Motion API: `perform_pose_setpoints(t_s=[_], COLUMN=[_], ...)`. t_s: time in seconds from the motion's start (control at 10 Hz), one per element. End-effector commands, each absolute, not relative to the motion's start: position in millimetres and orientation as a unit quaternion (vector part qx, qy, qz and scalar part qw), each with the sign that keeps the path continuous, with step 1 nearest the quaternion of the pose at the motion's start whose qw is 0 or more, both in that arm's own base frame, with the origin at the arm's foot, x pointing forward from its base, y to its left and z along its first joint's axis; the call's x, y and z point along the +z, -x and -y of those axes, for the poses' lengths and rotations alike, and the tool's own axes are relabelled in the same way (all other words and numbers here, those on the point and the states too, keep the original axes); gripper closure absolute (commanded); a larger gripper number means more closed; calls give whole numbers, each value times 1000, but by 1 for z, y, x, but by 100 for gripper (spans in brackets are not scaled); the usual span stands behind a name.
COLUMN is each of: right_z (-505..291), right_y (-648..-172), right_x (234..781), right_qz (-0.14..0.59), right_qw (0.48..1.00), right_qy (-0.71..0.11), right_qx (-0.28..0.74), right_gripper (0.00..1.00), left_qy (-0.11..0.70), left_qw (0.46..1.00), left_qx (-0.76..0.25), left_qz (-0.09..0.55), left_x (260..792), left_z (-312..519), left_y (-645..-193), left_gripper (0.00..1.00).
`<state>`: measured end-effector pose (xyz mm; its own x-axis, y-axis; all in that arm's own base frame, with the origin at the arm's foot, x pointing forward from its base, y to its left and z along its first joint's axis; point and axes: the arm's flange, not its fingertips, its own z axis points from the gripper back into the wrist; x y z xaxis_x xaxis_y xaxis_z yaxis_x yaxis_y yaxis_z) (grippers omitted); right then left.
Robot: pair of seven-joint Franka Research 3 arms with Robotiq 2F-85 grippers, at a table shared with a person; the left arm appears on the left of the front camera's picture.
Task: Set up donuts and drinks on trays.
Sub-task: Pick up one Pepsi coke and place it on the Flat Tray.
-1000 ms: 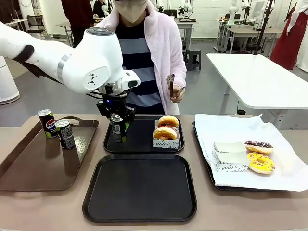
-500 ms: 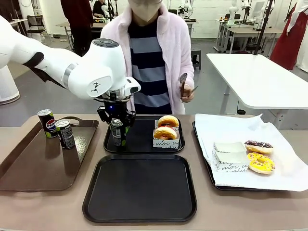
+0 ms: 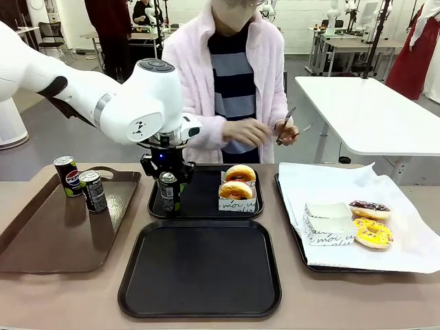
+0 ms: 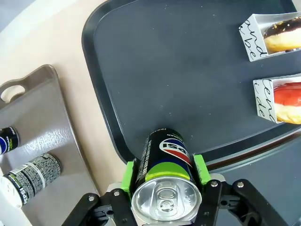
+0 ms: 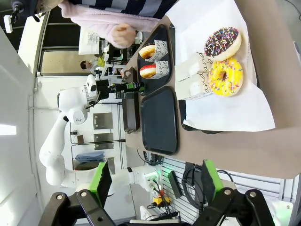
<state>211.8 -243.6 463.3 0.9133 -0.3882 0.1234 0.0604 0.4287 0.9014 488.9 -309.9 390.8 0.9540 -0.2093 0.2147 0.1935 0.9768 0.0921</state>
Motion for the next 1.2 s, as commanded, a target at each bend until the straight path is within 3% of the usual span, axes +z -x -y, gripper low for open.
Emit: perform_pose_setpoints(t_s=[0.0, 0.6, 0.7, 0.8, 1.0, 1.1], right_z=[244, 244, 244, 244, 244, 244], right_y=[-213, -213, -213, -213, -213, -213], right_x=[463, 463, 463, 463, 463, 463], right_qz=[168, 168, 168, 168, 168, 168], right_qw=[825, 825, 825, 825, 825, 825], right_qy=[-524, -524, -524, -524, -524, -524], right_qx=[-130, -130, -130, -130, -130, -130], right_gripper=[0, 0, 0, 0, 0, 0], left_qy=[-31, -28, -22, -16, -16, -15], left_qw=[987, 988, 987, 986, 987, 987], left_qx=[-104, -114, -124, -130, -128, -128], left_qz=[115, 103, 100, 100, 99, 97], left_x=[393, 386, 385, 386, 391, 397], left_z=[309, 316, 317, 316, 314, 311], left_y=[-490, -501, -502, -502, -501, -499], left_gripper=[42, 42, 34, 0, 0, 10])
